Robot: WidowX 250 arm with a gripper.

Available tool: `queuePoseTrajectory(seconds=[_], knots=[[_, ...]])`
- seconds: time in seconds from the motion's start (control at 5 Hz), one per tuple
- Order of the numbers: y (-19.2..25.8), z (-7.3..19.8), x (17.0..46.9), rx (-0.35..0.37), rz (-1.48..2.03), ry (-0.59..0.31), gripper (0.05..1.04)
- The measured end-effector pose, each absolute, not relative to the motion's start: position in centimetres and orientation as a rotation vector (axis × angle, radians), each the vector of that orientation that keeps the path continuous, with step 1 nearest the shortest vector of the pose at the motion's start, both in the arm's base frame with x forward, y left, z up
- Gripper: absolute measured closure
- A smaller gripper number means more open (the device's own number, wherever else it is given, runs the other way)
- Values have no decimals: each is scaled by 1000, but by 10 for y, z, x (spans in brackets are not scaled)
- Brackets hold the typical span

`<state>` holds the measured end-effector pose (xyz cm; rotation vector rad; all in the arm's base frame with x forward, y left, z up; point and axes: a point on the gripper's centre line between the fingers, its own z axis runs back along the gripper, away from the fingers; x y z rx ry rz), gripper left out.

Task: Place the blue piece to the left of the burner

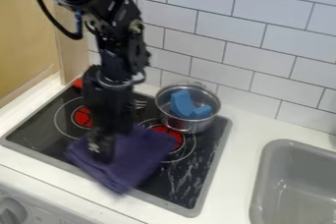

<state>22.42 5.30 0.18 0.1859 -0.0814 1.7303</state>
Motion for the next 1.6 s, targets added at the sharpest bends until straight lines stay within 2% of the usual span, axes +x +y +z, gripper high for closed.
queuePoseTrajectory(seconds=[0.2,0.4,0.8,1.6], knots=[[66,5,224,204,1747,-101,85],[98,9,216,233,1811,-121,85],[119,11,212,243,1845,-124,85],[118,13,212,251,1842,-128,85]])
